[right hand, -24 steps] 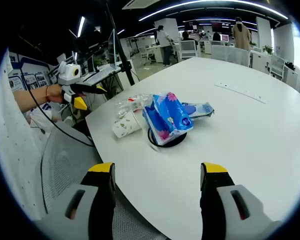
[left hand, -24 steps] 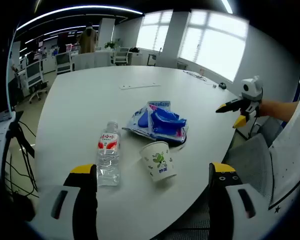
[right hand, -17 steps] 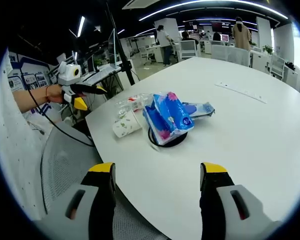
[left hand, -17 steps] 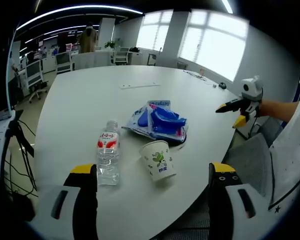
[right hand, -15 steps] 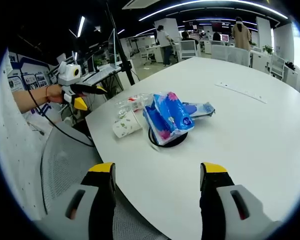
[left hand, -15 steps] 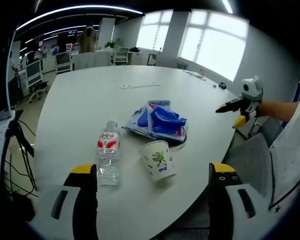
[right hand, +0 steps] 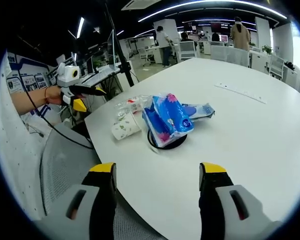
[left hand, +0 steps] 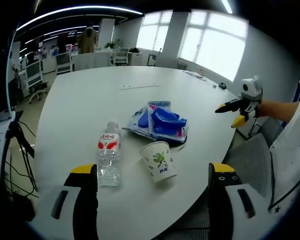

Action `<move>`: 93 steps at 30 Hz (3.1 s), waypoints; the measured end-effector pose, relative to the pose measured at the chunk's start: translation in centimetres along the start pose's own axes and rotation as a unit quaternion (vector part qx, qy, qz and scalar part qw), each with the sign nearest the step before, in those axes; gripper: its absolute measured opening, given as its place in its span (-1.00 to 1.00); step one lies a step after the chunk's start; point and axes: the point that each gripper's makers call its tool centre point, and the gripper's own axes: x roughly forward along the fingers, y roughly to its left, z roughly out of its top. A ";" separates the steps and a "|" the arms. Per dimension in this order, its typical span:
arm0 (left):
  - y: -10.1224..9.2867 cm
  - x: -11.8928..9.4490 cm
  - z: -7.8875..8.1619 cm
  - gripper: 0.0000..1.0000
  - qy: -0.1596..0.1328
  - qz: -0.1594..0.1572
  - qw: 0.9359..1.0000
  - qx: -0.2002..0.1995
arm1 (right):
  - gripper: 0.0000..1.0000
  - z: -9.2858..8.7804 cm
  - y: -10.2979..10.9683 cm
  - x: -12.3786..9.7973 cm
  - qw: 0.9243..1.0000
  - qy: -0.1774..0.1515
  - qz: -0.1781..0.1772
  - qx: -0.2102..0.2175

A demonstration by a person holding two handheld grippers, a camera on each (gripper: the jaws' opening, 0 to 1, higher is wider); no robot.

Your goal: Arrange the tabletop items into an orderly group along one side of the table until the central work area is clear of visible clutter.

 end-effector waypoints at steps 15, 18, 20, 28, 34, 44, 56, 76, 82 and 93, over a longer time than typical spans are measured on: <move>-0.1 0.1 0.3 0.87 -0.001 -0.003 1.000 0.004 | 0.31 0.1 -0.2 0.0 1.000 -0.002 -0.001 0.002; 0.0 0.2 0.4 0.87 -0.001 -0.003 1.000 0.005 | 0.31 0.1 -0.2 0.0 1.000 -0.002 -0.001 0.002; -0.1 0.2 0.4 0.87 -0.002 -0.003 1.000 0.006 | 0.31 0.1 -0.2 0.0 1.000 -0.002 -0.001 0.002; -0.2 0.4 0.7 0.85 -0.003 -0.005 1.000 0.009 | 0.30 0.2 -0.4 0.0 1.000 -0.004 -0.003 0.003; -0.2 0.5 0.8 0.85 -0.003 -0.007 1.000 0.011 | 0.29 0.3 -0.5 0.0 1.000 -0.005 -0.003 0.003; -0.2 0.8 1.3 0.84 -0.004 -0.010 1.000 0.016 | 0.29 0.7 -0.6 0.1 1.000 -0.007 -0.003 0.002; -0.1 1.2 2.1 0.81 -0.010 -0.012 1.000 0.020 | 0.27 1.0 -0.9 0.3 1.000 -0.008 -0.005 0.002; -0.4 2.7 4.7 0.74 -0.024 -0.024 0.999 0.041 | 0.20 2.1 -1.3 0.8 1.000 -0.016 -0.008 0.003; -0.4 3.2 5.3 0.72 -0.026 -0.027 0.998 0.046 | 0.17 2.5 -1.4 1.1 1.000 -0.018 -0.008 0.004; -0.9 4.5 6.9 0.67 -0.033 -0.037 0.997 0.056 | 0.14 3.1 -1.6 1.7 1.000 -0.020 -0.007 -0.001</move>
